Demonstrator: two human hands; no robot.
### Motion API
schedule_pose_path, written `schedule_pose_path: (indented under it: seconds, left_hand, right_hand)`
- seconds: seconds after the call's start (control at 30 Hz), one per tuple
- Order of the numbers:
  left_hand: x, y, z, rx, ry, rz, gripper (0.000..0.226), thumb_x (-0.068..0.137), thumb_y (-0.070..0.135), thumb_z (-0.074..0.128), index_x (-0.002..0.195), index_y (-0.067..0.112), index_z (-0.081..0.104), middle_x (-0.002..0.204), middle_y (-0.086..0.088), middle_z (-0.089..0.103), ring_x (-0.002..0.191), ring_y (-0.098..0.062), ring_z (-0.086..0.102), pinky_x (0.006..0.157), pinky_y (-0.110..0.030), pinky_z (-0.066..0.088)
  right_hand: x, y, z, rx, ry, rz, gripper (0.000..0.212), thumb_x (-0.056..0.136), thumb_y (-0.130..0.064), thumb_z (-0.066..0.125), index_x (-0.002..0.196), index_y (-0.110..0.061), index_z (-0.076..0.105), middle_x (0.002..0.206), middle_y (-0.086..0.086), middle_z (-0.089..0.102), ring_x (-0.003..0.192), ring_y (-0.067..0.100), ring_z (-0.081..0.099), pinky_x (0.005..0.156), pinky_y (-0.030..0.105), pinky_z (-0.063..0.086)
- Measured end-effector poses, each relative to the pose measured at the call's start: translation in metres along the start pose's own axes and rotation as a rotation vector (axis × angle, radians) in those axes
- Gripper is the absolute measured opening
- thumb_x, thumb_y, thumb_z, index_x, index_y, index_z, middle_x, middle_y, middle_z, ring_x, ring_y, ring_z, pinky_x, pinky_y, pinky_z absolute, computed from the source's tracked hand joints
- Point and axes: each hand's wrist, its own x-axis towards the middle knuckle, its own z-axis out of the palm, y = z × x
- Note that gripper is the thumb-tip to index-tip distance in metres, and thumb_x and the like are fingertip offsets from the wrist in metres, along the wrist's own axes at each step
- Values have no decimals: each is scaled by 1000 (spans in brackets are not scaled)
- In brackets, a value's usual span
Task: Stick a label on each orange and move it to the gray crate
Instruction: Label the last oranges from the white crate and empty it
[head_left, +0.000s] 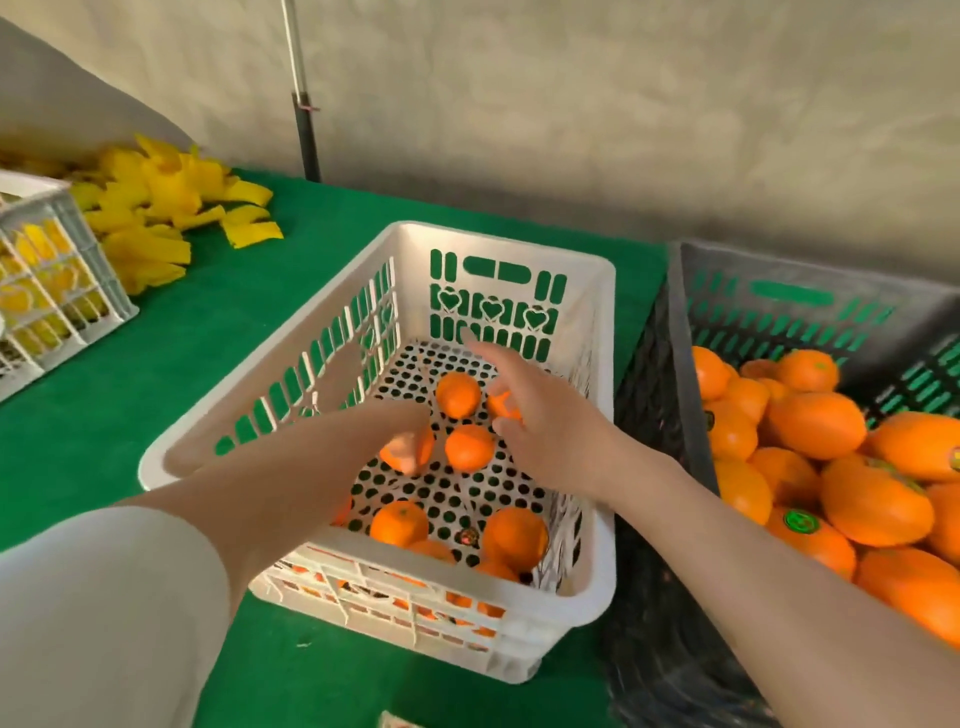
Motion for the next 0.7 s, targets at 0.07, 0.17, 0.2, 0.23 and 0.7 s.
schedule_pose_path:
  seconds: [0.07, 0.17, 0.2, 0.23, 0.7]
  left_hand:
    - [-3, -2, -4, -153, 55, -16, 69, 83, 29, 72, 140, 8, 38, 136, -13, 46, 117, -31, 53, 90, -32, 50]
    - [-23, -9, -25, -645, 126, 49, 87, 74, 11, 80, 145, 13, 29, 143, -16, 37, 114, -36, 53, 77, -35, 58]
    - [-33, -12, -33, -811, 135, 112, 86, 73, 7, 79, 144, 15, 31, 142, -16, 38, 111, -36, 54, 74, -34, 58]
    - [-48, -13, -40, -983, 135, 172, 86, 71, 4, 78, 143, 17, 33, 140, -16, 38, 107, -34, 56, 70, -31, 58]
    - [-193, 35, -28, -2176, -6, 625, 53, 80, 32, 60, 127, 9, 52, 112, -17, 61, 90, -30, 60, 70, -38, 54]
  right_hand:
    - [1, 0, -2, 2, 74, 1, 56, 94, -8, 47, 144, -28, 31, 139, 1, 45, 124, 15, 44, 97, 26, 37]
    - [1, -2, -6, 79, 251, 21, 27, 93, -16, 54, 120, -18, 53, 117, -2, 57, 102, 8, 50, 84, 19, 40]
    - [1, -2, -7, 104, 312, 31, 18, 92, -18, 57, 110, -19, 56, 107, -5, 58, 95, 6, 51, 78, 15, 39]
    - [1, -3, -10, 133, 372, 48, 9, 91, -19, 59, 100, -21, 57, 97, -9, 58, 88, 5, 52, 73, 10, 38]
    - [-39, -40, -30, 797, 390, 202, 4, 88, -21, 66, 89, -23, 69, 104, -1, 68, 103, 14, 61, 94, 36, 48]
